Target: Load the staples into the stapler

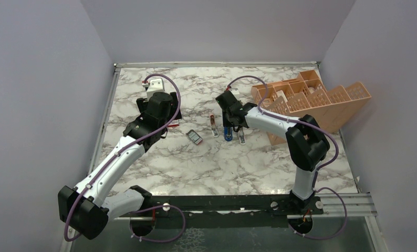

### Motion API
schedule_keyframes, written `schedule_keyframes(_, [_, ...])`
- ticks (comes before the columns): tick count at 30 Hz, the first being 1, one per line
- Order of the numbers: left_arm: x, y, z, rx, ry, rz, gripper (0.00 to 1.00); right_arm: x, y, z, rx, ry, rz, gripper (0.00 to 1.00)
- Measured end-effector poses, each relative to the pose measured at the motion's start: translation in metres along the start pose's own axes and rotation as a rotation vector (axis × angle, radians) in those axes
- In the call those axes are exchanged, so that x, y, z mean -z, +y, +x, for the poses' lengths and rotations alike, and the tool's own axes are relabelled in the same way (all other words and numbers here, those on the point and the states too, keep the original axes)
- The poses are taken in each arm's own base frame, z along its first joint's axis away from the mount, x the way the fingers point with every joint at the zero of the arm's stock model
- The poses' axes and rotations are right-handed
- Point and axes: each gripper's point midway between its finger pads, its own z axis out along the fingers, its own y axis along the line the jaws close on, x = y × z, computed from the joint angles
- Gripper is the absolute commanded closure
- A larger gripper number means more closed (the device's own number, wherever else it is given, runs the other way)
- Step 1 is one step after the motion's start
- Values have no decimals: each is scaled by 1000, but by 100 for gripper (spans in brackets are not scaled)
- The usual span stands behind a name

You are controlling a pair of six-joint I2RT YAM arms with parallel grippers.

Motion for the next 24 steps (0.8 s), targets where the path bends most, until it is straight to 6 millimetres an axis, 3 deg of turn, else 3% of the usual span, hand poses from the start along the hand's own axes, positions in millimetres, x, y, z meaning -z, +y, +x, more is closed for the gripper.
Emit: schedule_keyframes(24, [0, 0, 0, 0, 0, 0, 7, -1, -1, 0, -11, -6, 4, 78])
